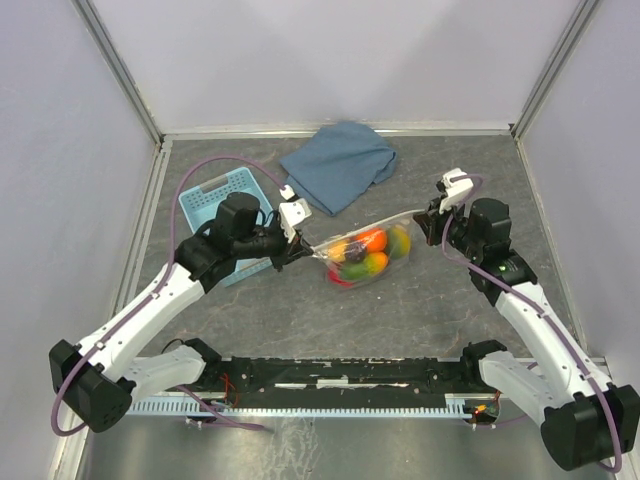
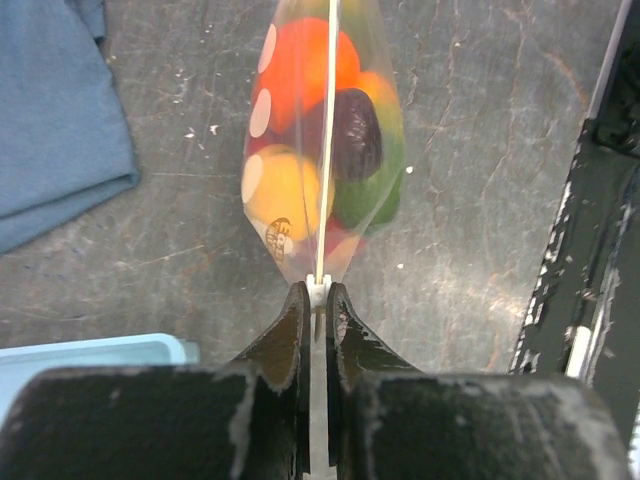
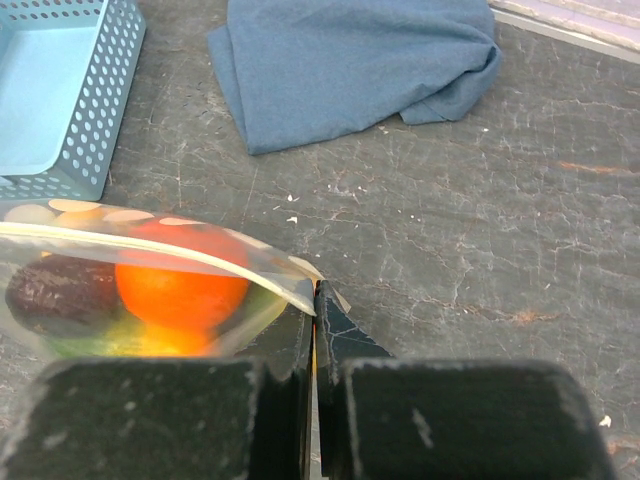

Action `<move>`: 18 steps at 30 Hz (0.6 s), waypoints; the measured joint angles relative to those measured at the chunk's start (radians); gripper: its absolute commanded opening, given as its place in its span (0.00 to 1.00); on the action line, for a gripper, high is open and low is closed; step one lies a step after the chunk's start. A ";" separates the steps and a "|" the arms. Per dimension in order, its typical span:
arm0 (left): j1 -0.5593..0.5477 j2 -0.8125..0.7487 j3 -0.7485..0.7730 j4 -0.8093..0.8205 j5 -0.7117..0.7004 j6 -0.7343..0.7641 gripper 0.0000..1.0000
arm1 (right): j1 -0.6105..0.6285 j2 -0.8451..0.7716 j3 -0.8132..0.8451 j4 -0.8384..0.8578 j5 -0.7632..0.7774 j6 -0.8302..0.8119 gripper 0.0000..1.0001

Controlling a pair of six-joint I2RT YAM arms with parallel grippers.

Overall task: Place the food in the zip-top bag and seal the zipper
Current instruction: Zip the zipper food storage bag at the center of the board, then place the zipper food storage bag at the center of the board.

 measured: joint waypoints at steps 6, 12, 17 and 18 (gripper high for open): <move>0.000 0.000 -0.118 0.135 0.030 -0.170 0.03 | -0.011 0.042 0.025 -0.022 0.010 0.015 0.10; 0.004 0.012 -0.191 0.217 -0.008 -0.336 0.04 | -0.032 0.065 0.045 -0.057 0.040 0.045 0.46; 0.006 0.014 -0.231 0.286 -0.029 -0.443 0.08 | -0.036 0.014 0.055 -0.111 0.087 0.083 0.69; 0.006 0.014 -0.241 0.299 -0.032 -0.461 0.11 | -0.036 -0.003 0.058 -0.124 0.098 0.094 0.74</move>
